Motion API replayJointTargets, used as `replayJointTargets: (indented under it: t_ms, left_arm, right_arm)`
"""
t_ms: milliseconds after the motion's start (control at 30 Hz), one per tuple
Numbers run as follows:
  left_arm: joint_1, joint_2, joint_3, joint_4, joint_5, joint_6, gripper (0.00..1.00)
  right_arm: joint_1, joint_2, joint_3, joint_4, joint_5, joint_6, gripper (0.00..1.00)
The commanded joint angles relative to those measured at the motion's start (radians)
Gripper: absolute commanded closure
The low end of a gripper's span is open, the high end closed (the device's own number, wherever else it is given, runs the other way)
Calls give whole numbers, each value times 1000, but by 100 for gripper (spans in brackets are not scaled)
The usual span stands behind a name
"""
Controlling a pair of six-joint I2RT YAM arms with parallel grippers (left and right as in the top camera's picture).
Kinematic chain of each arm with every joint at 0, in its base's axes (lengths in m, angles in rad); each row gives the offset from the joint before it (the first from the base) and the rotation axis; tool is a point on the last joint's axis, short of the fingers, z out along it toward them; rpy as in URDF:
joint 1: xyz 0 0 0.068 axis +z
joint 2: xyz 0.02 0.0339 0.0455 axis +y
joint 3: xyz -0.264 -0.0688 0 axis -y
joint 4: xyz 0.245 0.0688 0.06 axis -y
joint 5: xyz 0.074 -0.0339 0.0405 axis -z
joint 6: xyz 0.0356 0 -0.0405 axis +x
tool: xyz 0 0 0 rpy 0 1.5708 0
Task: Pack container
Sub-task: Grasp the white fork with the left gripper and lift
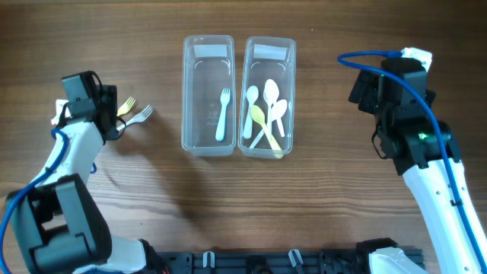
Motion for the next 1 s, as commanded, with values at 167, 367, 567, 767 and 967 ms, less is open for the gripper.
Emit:
replayJointTargets:
  t_ms: [167,367,567,767,967]
  left_arm:
    - [-11,114,-8,57,23,23,11]
    - [-15,148,-8,80,23,47,11]
    - [-17,163,-8,26,88,46,8]
    - [-17,163,-8,-34,180,45,11]
    - [-17,143,-8,-79,181,45,12]
  right_arm:
    - [-2,2,14,2,16,-1,0]
    - [-2,2,14,2,16,-1,0]
    - [-2,2,14,2,16,-1,0]
    - [-2,2,14,2,16,-1,0]
    - [-2,2,14,2,16,-1,0]
